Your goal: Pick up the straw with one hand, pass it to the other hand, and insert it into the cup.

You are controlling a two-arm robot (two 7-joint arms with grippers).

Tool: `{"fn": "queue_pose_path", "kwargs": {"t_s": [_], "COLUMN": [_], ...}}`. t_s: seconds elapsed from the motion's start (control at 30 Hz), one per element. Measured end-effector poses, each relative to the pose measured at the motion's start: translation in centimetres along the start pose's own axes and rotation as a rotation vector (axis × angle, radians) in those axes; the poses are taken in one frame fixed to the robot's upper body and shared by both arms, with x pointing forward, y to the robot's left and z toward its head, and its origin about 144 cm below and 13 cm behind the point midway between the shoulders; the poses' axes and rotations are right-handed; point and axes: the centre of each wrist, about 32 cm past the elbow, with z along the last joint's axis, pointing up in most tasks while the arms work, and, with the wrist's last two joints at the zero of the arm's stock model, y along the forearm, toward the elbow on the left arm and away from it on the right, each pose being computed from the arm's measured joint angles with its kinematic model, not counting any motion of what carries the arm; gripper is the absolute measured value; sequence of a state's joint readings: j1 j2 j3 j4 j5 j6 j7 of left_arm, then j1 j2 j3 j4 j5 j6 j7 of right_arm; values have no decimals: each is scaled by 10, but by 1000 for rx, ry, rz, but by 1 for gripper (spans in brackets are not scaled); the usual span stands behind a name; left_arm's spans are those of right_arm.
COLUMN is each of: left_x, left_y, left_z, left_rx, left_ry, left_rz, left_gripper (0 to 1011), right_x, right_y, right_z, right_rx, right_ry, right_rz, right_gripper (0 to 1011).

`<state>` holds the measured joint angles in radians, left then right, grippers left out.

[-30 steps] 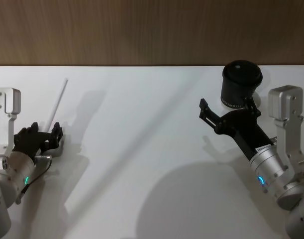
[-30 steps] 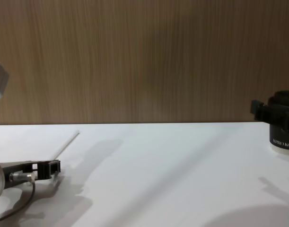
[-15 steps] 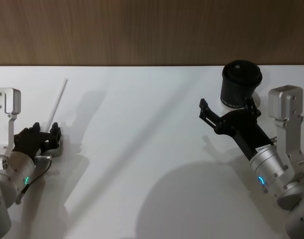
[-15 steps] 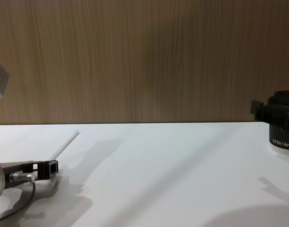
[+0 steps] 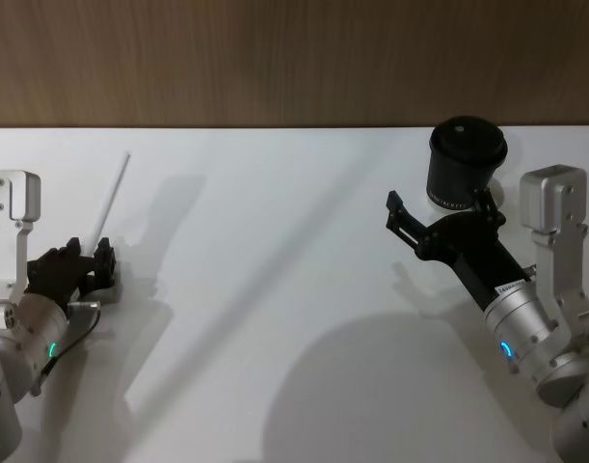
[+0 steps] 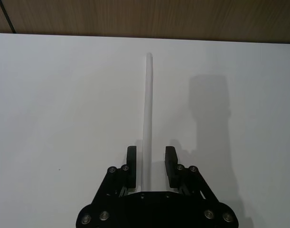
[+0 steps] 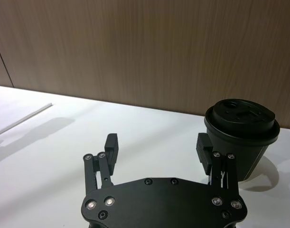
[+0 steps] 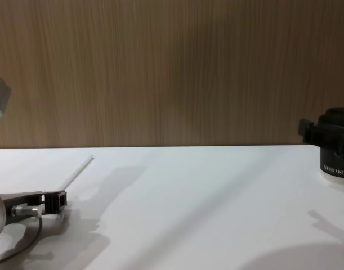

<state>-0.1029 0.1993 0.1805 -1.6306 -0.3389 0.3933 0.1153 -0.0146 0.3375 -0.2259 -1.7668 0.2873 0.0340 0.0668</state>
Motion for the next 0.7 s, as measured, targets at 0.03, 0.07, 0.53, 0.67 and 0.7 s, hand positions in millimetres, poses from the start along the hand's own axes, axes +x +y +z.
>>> {"fn": "queue_pose_path", "kwargs": {"t_s": [0.03, 0.07, 0.53, 0.67, 0.7], "left_x": [0, 0, 0, 0, 0], "left_y": [0, 0, 0, 0, 0], "left_z": [0, 0, 0, 0, 0], "left_rx": [0, 0, 0, 0, 0], "left_ry": [0, 0, 0, 0, 0], "left_rz": [0, 0, 0, 0, 0], "left_gripper": [371, 362, 268, 240, 234], "right_x": [0, 0, 0, 0, 0], "right_y": [0, 0, 0, 0, 0], "right_z": [0, 0, 0, 0, 0], "right_rx": [0, 0, 0, 0, 0], "right_ry": [0, 0, 0, 0, 0], "right_rz": [0, 0, 0, 0, 0], "right_gripper": [1001, 1001, 1001, 1001, 1001]}}
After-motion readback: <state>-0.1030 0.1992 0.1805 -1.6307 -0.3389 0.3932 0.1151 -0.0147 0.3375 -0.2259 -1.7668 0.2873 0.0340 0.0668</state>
